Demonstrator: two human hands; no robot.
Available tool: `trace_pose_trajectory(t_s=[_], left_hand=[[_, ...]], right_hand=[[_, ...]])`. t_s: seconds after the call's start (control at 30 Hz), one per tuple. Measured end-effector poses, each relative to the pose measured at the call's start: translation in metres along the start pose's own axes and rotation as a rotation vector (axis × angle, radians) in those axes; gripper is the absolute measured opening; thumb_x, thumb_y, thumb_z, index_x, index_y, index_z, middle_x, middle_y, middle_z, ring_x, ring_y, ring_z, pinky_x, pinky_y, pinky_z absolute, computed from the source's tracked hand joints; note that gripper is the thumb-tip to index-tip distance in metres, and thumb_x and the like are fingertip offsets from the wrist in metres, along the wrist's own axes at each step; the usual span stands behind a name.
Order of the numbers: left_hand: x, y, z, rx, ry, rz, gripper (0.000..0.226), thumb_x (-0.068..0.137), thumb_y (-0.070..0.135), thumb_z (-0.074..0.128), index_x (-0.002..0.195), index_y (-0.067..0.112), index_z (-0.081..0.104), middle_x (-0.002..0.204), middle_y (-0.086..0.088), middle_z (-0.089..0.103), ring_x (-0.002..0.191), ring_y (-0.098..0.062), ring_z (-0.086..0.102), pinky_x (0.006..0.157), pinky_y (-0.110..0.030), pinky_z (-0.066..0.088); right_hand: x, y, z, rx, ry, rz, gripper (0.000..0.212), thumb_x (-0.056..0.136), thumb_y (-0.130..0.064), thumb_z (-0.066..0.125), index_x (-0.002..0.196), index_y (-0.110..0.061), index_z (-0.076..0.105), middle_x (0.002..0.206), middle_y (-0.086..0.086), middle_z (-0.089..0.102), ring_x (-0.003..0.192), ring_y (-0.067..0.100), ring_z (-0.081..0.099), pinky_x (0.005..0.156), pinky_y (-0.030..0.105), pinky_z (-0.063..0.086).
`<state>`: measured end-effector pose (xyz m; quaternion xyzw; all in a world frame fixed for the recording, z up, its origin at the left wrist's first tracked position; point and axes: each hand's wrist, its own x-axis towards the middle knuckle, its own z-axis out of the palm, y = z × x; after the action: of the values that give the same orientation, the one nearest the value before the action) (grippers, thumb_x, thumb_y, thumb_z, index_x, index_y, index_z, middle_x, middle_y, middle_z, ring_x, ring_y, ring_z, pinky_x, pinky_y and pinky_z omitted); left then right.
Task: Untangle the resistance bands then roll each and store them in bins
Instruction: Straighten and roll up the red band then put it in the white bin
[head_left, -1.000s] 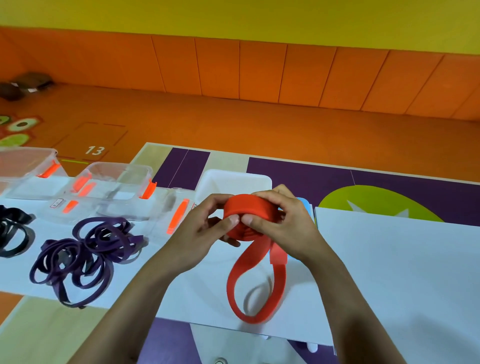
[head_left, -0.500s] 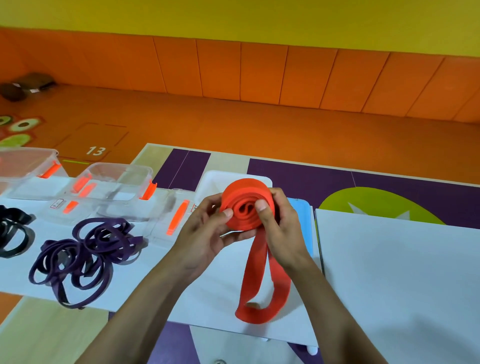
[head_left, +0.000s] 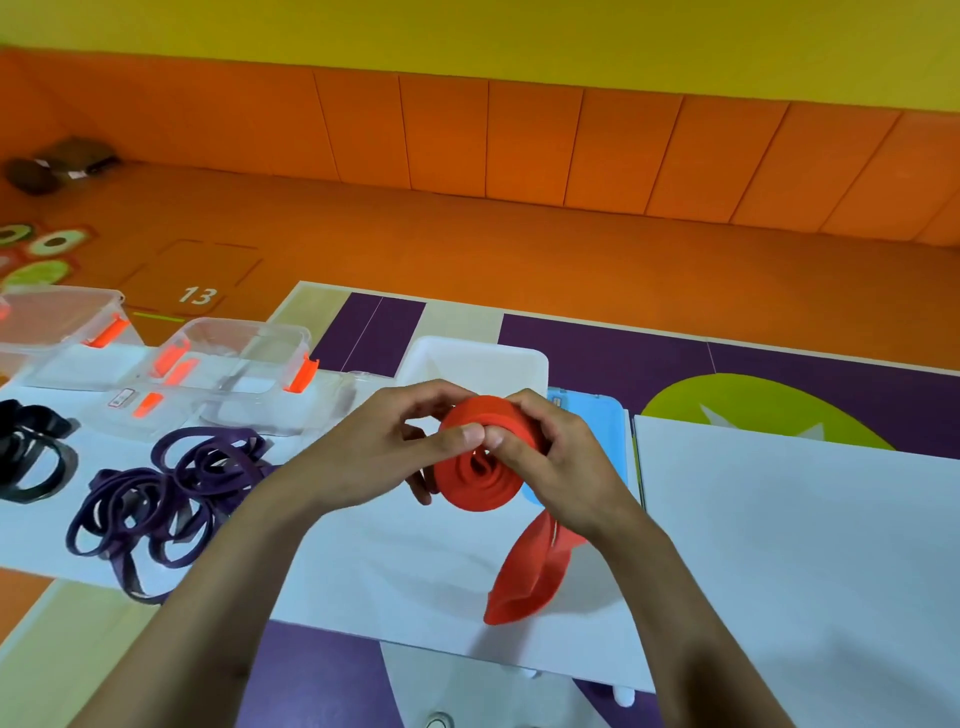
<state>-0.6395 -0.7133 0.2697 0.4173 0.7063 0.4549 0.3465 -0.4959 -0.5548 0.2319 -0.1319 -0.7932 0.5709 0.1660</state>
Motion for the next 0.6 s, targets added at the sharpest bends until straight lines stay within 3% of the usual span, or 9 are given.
trace_pose_trajectory(t_s=[0.13,0.3,0.4,0.5,0.6], left_hand=[[-0.005,-0.003,0.0,-0.067,-0.037,0.014,0.032,0.093,0.036,0.063,0.122,0.023,0.064,0.11,0.004,0.069,0.087,-0.032,0.072,0.059,-0.041,0.062],[-0.007,-0.015,0.011,-0.117,0.071,0.018,0.035,0.096,0.034,0.058,0.127,0.018,0.06,0.118,0.001,0.066,0.096,-0.03,0.072,0.066,-0.047,0.064],[-0.005,-0.015,0.018,-0.222,0.147,0.031,0.039,0.093,0.032,0.059,0.127,0.014,0.058,0.121,-0.004,0.065,0.096,-0.032,0.073,0.07,-0.049,0.064],[-0.003,-0.014,0.023,-0.327,0.185,0.049,0.04,0.093,0.03,0.057,0.129,0.011,0.056,0.122,-0.01,0.064,0.096,-0.034,0.074,0.072,-0.045,0.064],[-0.001,-0.016,0.025,-0.406,0.236,0.057,0.04,0.094,0.027,0.056,0.13,0.01,0.054,0.126,-0.01,0.062,0.103,-0.032,0.073,0.074,-0.043,0.063]], right_hand=[[0.0,-0.004,-0.002,0.016,-0.029,0.006,0.034,0.083,-0.054,0.072,0.105,-0.027,0.069,0.092,-0.011,0.071,0.088,0.011,0.069,0.074,0.022,0.054],[0.002,0.003,0.0,0.092,0.023,0.06,0.04,0.078,-0.051,0.078,0.108,-0.03,0.062,0.1,-0.005,0.068,0.092,0.013,0.069,0.079,0.027,0.058],[0.0,0.008,-0.001,0.156,0.049,0.06,0.038,0.083,-0.046,0.075,0.11,-0.023,0.063,0.101,-0.005,0.071,0.094,0.012,0.07,0.08,0.027,0.056],[0.002,0.01,0.004,0.232,0.101,0.025,0.035,0.09,-0.04,0.069,0.118,-0.018,0.064,0.106,-0.003,0.073,0.102,0.014,0.07,0.085,0.024,0.055],[0.006,0.014,0.009,0.298,0.186,0.038,0.033,0.092,-0.036,0.07,0.116,-0.015,0.06,0.104,0.002,0.074,0.096,0.014,0.071,0.078,0.023,0.055]])
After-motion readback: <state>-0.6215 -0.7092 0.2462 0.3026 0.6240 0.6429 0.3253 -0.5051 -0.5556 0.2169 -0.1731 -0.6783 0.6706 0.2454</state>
